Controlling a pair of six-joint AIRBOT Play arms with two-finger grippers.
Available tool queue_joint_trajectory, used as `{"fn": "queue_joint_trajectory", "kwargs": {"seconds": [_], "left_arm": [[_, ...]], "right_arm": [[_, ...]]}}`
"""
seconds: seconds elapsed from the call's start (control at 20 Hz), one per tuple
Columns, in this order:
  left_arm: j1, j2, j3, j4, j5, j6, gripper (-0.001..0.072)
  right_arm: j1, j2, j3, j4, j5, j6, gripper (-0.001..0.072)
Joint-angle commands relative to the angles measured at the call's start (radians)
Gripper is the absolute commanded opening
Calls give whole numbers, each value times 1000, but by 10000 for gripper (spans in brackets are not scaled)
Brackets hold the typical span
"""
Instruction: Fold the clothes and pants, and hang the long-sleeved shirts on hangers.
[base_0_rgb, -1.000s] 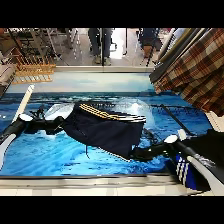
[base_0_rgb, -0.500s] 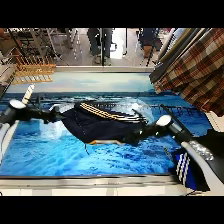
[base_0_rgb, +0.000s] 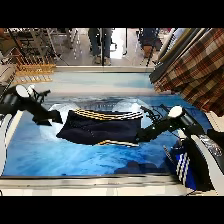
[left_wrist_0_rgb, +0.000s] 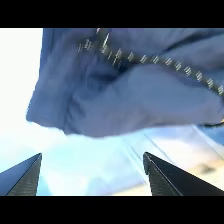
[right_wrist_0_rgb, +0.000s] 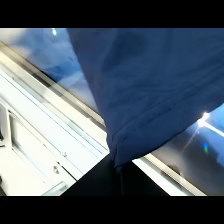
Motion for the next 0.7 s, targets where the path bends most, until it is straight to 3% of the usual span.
{"fn": "queue_joint_trajectory", "kwargs": {"seconds": [0.0, 0.2, 0.35, 0.4, 0.5, 0.6, 0.65], "left_arm": [[80, 74, -279, -208, 145, 31, 693], [201, 250, -662, -514, 503, 106, 693], [209, 256, -742, -531, 584, 106, 691], [200, 244, -742, -544, 602, 106, 645], [176, 222, -742, -594, 668, 108, 299], [153, 205, -740, -679, 700, 218, 38], [153, 204, -734, -706, 676, 292, 10]], "right_arm": [[-5, -5, -23, -11, -17, 6, 16], [-4, -5, -23, -6, -83, 6, 16], [-4, -5, -23, 14, -118, -1, 16], [-4, -5, -23, 22, -122, -2, 16], [-4, -5, -23, 23, -119, -5, 16], [-4, -5, -23, 24, -110, -4, 16], [-4, -5, -23, 23, -84, -7, 16]]}}
